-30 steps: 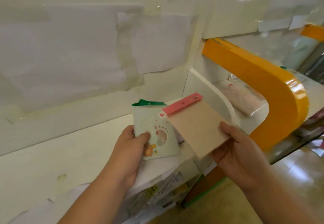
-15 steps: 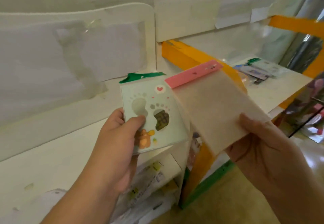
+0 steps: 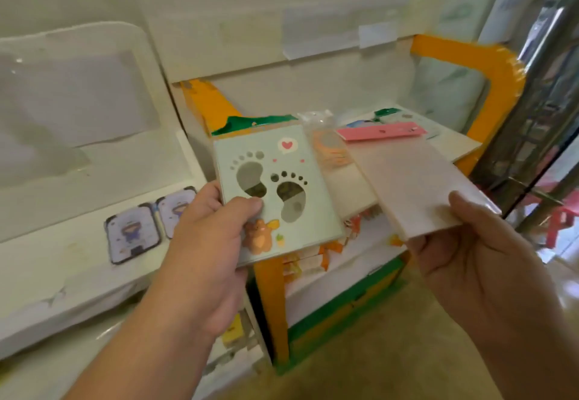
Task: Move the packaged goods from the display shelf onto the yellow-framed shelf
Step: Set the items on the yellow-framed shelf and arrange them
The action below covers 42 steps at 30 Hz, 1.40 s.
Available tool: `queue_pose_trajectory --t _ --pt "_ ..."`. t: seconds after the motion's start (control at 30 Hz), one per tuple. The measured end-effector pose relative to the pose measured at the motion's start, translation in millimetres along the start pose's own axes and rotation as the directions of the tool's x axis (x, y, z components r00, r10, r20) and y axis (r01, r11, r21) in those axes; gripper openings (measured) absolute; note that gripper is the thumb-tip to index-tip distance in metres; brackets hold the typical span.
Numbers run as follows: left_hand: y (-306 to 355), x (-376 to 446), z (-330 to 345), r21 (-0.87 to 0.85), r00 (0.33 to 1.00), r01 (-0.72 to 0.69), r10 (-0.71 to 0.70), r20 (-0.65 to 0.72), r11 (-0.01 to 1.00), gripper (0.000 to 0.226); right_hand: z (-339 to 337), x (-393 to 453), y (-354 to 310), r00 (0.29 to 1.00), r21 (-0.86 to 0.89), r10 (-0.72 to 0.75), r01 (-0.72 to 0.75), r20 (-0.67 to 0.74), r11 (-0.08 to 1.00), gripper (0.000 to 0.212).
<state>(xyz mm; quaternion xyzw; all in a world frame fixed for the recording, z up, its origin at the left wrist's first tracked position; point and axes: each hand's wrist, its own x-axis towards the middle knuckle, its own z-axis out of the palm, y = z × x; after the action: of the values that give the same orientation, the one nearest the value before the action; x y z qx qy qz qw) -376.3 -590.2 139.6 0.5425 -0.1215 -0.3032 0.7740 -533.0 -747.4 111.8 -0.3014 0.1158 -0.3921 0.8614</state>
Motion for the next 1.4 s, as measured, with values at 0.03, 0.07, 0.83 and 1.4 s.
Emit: queue_pose_trajectory --t 0.03,0.07,0.83,1.4 --pt "-7 0 12 0.009 1.0 0.019 -0.019 0.005 1.0 0.025 -8 2 -10 1.0 0.003 -0.009 0.009 -0.015 1.0 0.042" --pt "-14 -1 22 0.02 0.999 0.042 -0.043 0.014 0.999 0.027 -16 4 -19 0.999 0.008 -0.015 0.015 -0.028 1.0 0.042" --pt "-73 155 111 -0.094 0.961 0.212 -0.225 -0.16 0.973 0.033 -78 192 -28 0.92 -0.07 0.127 -0.164 -0.372 0.984 0.039" --pt "-39 179 118 -0.157 0.833 -0.074 -0.025 -0.553 0.985 0.022 -62 316 61 0.756 -0.787 0.254 0.511 0.603 0.346 0.054"
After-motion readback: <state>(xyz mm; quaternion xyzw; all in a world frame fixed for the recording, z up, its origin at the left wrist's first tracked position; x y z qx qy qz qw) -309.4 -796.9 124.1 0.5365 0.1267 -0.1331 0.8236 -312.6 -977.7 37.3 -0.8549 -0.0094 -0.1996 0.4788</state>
